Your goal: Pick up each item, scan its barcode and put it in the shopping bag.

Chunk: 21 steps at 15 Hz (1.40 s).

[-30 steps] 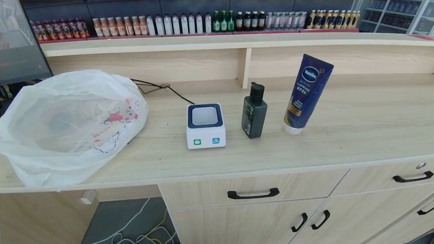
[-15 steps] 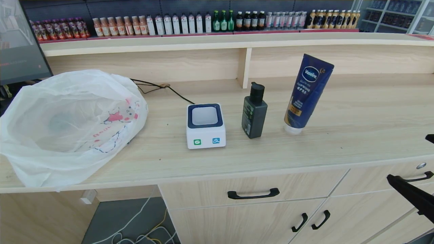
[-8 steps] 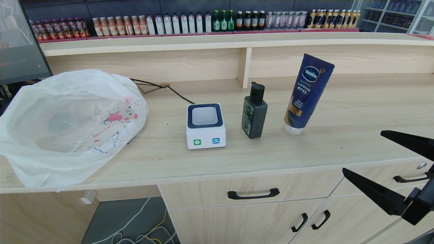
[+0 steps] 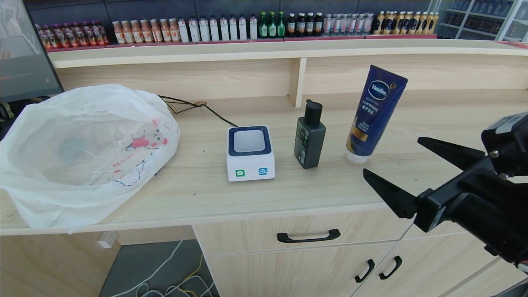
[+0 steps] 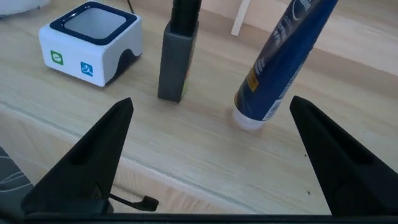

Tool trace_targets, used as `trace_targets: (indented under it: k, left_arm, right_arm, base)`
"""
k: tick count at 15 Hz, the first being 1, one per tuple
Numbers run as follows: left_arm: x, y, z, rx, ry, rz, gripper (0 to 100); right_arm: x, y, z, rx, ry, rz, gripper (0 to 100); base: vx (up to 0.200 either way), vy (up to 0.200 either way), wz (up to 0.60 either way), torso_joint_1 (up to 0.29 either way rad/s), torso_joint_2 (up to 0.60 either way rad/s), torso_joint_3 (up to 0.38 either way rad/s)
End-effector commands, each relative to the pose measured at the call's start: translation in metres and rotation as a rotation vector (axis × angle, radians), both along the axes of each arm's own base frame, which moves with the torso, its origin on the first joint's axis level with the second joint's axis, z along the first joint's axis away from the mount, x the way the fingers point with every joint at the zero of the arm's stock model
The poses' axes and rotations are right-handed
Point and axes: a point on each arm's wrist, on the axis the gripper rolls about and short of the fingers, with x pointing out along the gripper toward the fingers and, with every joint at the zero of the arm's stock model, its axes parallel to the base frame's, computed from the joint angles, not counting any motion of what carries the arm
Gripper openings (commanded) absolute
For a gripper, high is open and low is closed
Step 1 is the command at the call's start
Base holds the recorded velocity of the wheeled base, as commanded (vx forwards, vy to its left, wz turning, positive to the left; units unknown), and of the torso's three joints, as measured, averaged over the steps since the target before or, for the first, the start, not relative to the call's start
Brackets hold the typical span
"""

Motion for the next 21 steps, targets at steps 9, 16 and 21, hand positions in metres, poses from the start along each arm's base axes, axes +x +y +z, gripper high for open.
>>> trace_targets:
  k: [9, 16, 21]
  left_arm:
    - [0.0, 0.0, 0.0, 0.0, 0.0, 0.002, 100]
    - [0.0, 0.0, 0.0, 0.0, 0.0, 0.0, 100]
    - [0.0, 0.0, 0.0, 0.0, 0.0, 0.002, 100]
  right_arm:
    - [0.041, 0.051, -0.026, 0.132, 0.004, -0.06, 100]
    - [0.07, 0.077, -0.028, 0.212, -0.029, -0.058, 100]
    - [0.075, 0.082, -0.031, 0.24, -0.041, -0.056, 100]
  base:
    - [0.0, 0.0, 0.0, 0.0, 0.0, 0.0]
    - [0.0, 0.0, 0.0, 0.0, 0.0, 0.0]
    - [0.0, 0.0, 0.0, 0.0, 0.0, 0.0]
